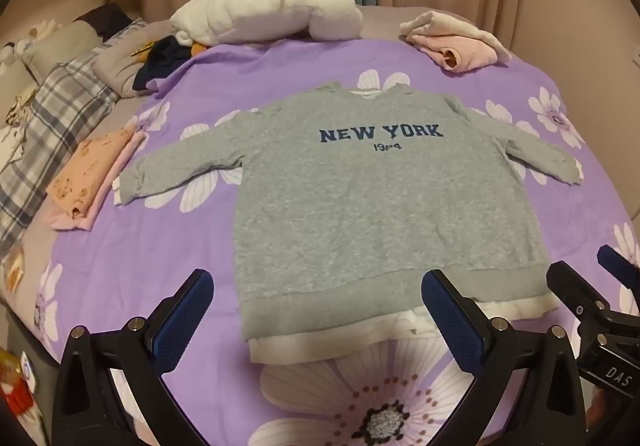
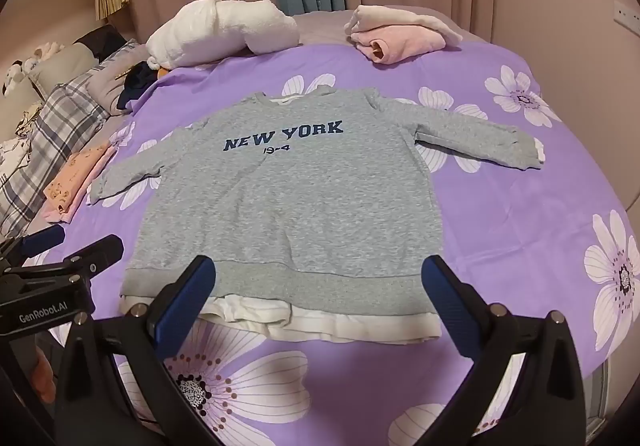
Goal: Fold small clothes
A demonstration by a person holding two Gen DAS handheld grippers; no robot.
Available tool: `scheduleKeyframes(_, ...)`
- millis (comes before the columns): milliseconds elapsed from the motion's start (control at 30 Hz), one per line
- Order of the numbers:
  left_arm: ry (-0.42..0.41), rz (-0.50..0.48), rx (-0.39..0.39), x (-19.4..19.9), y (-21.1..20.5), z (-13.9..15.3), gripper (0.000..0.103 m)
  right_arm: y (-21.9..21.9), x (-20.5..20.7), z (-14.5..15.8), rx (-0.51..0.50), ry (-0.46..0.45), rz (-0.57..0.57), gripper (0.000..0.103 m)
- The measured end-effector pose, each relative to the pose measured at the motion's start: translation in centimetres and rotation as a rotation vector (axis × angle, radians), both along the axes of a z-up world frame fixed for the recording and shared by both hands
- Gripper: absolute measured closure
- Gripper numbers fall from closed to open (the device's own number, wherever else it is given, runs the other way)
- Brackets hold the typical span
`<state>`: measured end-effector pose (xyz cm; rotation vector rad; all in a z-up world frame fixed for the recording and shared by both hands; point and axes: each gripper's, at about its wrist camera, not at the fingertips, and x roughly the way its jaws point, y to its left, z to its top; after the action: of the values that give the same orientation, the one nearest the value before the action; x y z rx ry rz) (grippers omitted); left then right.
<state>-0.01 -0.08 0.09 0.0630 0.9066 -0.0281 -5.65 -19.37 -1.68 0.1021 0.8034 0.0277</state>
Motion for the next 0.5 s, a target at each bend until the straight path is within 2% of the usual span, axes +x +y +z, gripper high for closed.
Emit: scheduleKeyframes(500,-0.025,-0.016,-0.006,-0.14,-0.15,0.30,0.000,0.04,0.04,-0.25,0.009,-0.001,0.003,0.000)
